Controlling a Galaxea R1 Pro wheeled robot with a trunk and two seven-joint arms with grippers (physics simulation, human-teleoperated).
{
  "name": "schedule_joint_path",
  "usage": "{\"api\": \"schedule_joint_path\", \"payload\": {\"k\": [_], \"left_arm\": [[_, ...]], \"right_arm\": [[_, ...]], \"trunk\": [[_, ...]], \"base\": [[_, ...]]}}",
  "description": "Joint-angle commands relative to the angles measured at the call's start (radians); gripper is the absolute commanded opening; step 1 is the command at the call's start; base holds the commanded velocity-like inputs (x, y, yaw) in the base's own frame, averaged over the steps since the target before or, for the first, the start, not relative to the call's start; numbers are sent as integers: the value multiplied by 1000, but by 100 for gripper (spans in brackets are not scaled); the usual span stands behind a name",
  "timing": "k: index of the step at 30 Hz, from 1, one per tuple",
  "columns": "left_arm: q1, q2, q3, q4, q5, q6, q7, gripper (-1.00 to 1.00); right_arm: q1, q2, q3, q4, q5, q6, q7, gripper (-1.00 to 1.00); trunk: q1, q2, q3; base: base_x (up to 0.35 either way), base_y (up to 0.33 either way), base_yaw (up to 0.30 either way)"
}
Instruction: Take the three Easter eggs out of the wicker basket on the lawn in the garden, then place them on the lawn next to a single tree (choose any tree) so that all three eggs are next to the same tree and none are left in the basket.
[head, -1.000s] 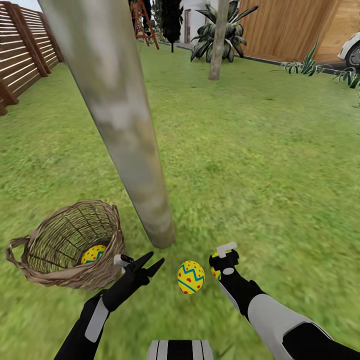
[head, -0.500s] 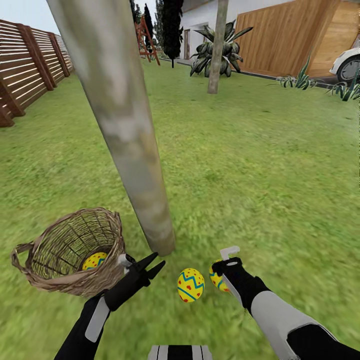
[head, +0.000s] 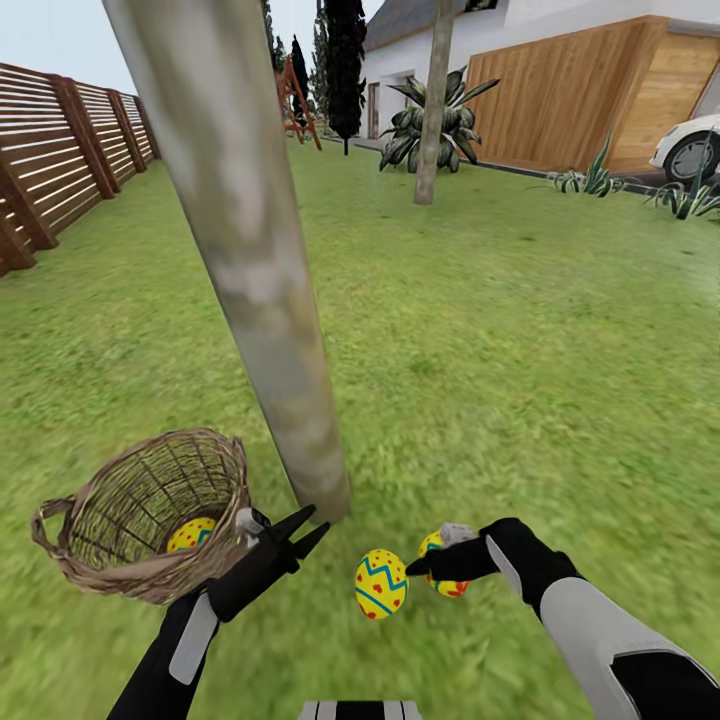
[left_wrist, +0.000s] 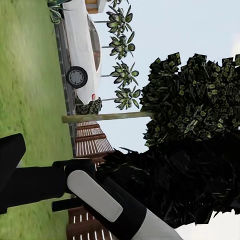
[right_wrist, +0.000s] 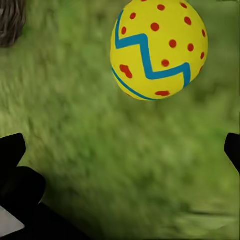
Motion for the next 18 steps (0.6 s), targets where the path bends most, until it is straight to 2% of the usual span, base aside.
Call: {"api": "schedule_joint_path", "payload": {"k": [1,12,15,18], "left_arm": [[0,-1,3,0,0,9,-2,100],[0,0,4,-1,0,10,-3,100],[0,-1,4,-1,3,8,-4,100],[0,-1,4,1,29,6,-3,100]], "right_arm": [[0,-2,6,-2,0,3,7,100],[0,-5,5,-2,1,4,15,100],[0,-5,5,-2,1,4,15,100],[0,-5,5,-2,1,4,15,100]], "trunk": [[-4,7,2],[-46,84,37],[-46,84,37],[-46,84,37]], "base": [[0,0,0],[0,0,0],[0,0,0],[0,0,0]]}}
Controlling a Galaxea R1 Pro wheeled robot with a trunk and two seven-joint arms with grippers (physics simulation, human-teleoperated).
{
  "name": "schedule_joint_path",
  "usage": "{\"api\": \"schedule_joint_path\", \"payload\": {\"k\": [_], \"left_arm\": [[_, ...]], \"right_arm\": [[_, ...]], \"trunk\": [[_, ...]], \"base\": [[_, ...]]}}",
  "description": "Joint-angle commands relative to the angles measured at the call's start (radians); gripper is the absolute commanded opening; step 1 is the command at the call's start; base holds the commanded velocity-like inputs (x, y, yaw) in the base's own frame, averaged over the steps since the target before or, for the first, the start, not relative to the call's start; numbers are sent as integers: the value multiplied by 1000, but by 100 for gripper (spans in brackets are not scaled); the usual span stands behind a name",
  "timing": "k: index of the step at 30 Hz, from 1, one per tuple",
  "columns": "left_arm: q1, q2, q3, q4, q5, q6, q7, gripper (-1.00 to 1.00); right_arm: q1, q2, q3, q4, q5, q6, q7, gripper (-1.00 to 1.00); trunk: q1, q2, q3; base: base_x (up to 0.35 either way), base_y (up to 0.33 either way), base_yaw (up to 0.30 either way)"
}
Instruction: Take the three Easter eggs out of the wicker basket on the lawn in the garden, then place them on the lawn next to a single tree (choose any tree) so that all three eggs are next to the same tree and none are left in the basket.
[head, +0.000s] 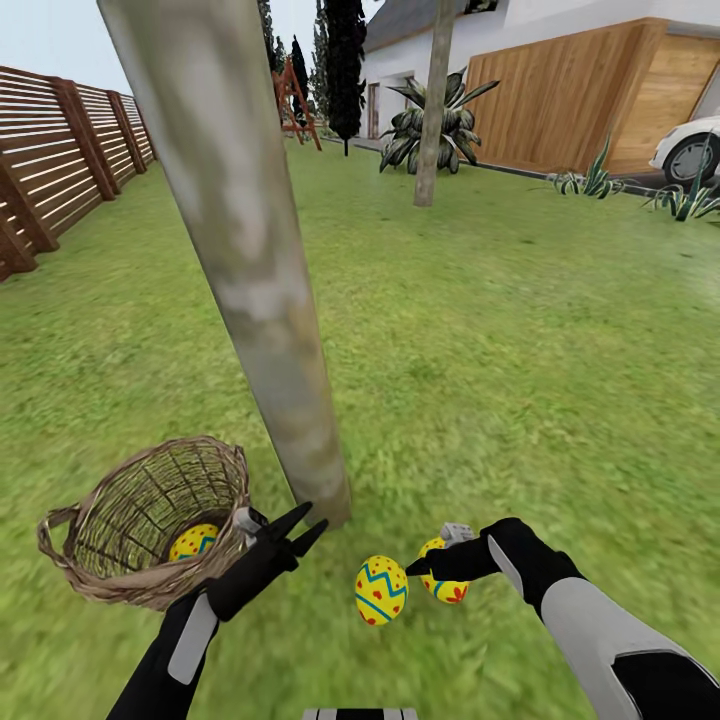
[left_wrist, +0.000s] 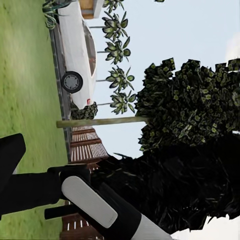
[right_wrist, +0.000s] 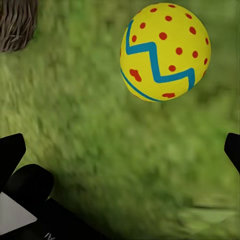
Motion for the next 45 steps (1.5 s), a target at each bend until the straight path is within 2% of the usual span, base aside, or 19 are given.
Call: {"api": "schedule_joint_path", "payload": {"k": [1,8,24,41,45], "left_arm": [[0,-1,3,1,5,8,-2,100],[0,-1,3,24,14,8,-1,100],[0,1,4,25,14,8,0,100],[0,1,14,27,14,8,1,100],[0,1,16,46,14,8,1,100]], "right_arm": [[-1,-1,6,-2,0,3,3,100],[0,-1,6,-2,0,3,3,100],[0,-1,6,-2,0,3,3,100],[0,3,6,0,-3,3,3,100],[0,3,6,2,-5,2,3,100]], "trunk": [[0,0,-1],[0,0,-1],[0,0,-1],[0,0,-1],[0,0,-1]], "base": [[0,0,0],[0,59,0],[0,279,0],[-1,14,0],[-211,0,0]]}}
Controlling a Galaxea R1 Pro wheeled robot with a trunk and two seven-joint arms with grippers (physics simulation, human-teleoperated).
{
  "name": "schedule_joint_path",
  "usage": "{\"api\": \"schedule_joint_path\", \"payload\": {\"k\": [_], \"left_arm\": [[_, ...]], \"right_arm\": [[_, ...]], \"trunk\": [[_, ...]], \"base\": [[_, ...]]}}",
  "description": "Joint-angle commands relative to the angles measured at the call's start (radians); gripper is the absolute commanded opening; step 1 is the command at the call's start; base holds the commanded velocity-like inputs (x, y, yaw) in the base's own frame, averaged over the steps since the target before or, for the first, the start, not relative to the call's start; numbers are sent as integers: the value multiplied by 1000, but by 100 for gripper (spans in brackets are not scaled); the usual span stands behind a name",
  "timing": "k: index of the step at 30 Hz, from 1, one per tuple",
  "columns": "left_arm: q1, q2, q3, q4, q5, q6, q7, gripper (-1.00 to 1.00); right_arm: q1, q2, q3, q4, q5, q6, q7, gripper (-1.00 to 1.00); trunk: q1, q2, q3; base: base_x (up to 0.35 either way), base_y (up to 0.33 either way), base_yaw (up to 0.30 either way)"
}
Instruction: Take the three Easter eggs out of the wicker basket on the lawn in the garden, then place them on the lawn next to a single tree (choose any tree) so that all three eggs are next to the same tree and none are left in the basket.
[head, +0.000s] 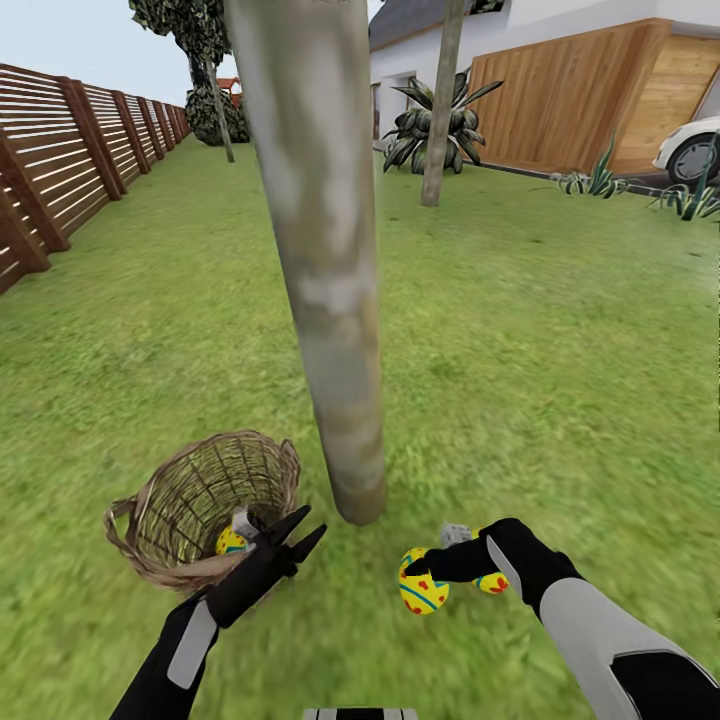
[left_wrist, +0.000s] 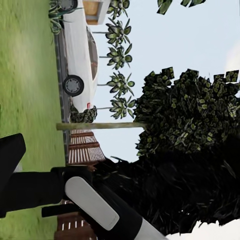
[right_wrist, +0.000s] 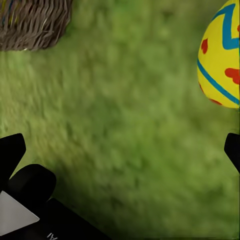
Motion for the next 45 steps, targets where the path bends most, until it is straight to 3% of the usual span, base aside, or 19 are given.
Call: {"api": "schedule_joint_path", "payload": {"k": [1,15,19,20,23,24,27,30,32,36,37,39,41,43,45], "left_arm": [[-1,-1,3,6,0,9,-2,100],[-1,-1,11,19,-1,-2,-2,100],[-1,-1,10,15,-3,-4,3,100],[-3,-2,9,16,-2,-10,81,100],[-6,2,4,-16,-2,-7,227,100],[-6,5,3,-21,-3,-4,233,100],[-7,35,-5,-29,-4,26,234,100],[-7,56,-34,-38,-6,102,236,100],[-7,73,-68,-41,-7,138,237,100],[-7,129,-175,-53,-8,155,235,100],[-6,158,-195,-71,-8,156,236,100],[-5,195,-211,-101,-9,157,237,100],[-5,214,-214,-110,-9,158,237,100],[-5,259,-216,-119,-7,175,235,100],[-5,285,-213,-123,-5,205,234,100]], "right_arm": [[0,-1,6,-1,-1,3,3,100],[0,1,6,2,-1,2,1,100],[0,3,7,5,-1,0,1,100],[0,7,9,10,-1,-5,-3,100],[0,3,9,11,0,-4,0,100],[0,2,8,10,1,-3,1,100],[0,-1,6,5,2,-1,1,100],[0,0,7,3,3,-5,-2,100],[0,3,9,6,4,-8,-6,100],[0,6,12,8,6,-9,-5,100],[0,6,12,8,6,-9,-5,100],[0,4,12,8,6,-9,-5,100],[0,3,12,7,6,-9,-5,100],[0,3,12,6,6,-9,-5,100],[0,3,12,7,6,-8,-5,100]], "trunk": [[-1,0,-1],[-1,0,-1],[-16,28,12],[-20,35,15],[-31,56,24],[-35,63,27],[-47,84,37],[-58,105,46],[-66,119,53],[-81,147,65],[-85,154,68],[-93,168,74],[-100,182,81],[-108,196,87],[-116,210,93]], "base": [[-305,0,0],[-130,7,0],[0,0,0],[0,0,0],[0,0,0],[0,0,0],[0,0,0],[0,0,0],[0,0,0],[0,0,0],[0,0,0],[0,0,0],[0,0,0],[0,0,0],[0,0,0]]}}
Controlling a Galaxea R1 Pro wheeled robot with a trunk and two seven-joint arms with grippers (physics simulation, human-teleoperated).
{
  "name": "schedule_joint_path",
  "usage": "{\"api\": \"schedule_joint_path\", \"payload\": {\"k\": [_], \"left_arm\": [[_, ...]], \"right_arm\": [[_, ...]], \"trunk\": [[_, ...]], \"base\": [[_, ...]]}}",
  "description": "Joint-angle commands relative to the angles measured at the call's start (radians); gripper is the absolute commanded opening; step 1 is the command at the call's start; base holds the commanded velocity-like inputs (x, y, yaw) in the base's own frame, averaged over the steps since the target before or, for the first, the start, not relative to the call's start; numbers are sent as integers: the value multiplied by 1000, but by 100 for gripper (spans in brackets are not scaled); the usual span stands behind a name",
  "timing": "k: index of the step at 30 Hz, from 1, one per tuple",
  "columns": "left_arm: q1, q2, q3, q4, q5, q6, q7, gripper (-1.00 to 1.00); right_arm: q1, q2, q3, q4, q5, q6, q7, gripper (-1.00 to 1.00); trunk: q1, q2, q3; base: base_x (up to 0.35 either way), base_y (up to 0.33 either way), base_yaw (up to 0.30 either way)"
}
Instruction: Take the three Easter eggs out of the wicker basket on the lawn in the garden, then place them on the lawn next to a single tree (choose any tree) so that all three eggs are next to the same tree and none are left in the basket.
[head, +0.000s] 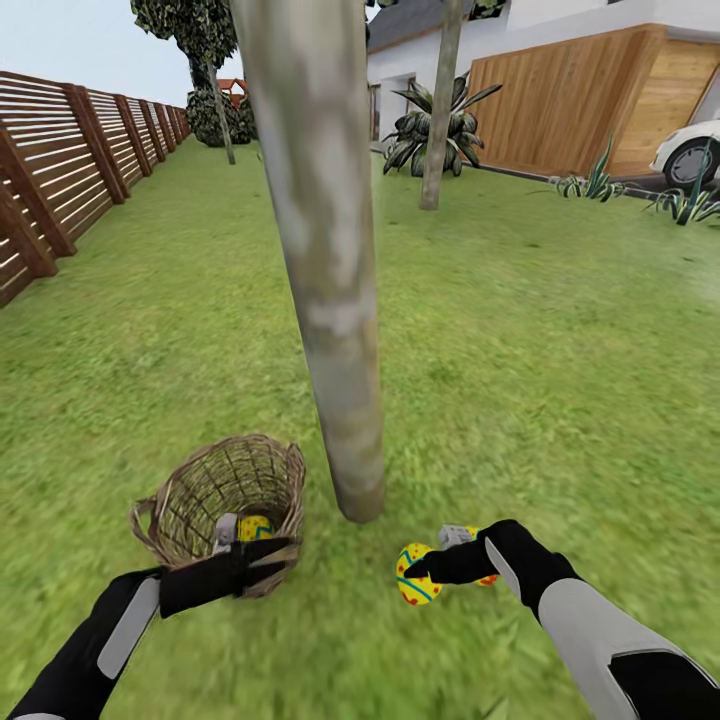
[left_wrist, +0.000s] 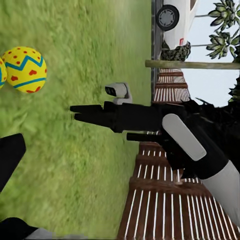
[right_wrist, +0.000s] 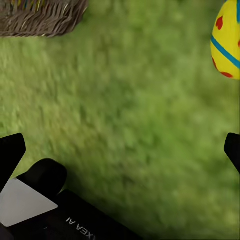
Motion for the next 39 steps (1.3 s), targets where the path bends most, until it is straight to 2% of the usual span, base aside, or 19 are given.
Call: {"api": "schedule_joint_path", "payload": {"k": [1,4,7,15,20,26,31,39], "left_arm": [[-1,8,2,-1,-1,16,-3,100],[-2,34,8,-3,2,36,-3,100],[-2,40,9,-3,2,37,-4,100],[-2,42,11,-2,0,35,-4,100],[-2,42,49,2,-4,35,-3,100],[-2,42,54,0,-5,34,-2,100],[-2,42,56,1,-5,33,-2,100],[-2,41,80,8,-2,33,-3,100]], "right_arm": [[0,-1,6,-1,0,3,3,100],[0,-4,6,-1,0,4,5,100],[0,-5,6,-1,0,4,6,100],[0,-3,6,-1,0,4,6,100],[0,-1,6,-1,-1,4,7,100],[0,0,6,0,-1,4,8,100],[0,-1,6,-1,-1,4,8,100],[0,-2,5,-1,-3,4,9,100]], "trunk": [[-4,7,2],[-16,28,12],[-27,49,21],[-58,105,46],[-77,140,62],[-100,182,81],[-100,182,81],[-100,182,82]], "base": [[0,0,0],[0,39,0],[-43,220,0],[-152,264,0],[-219,231,0],[-188,157,0],[-17,13,0],[98,110,-40]]}}
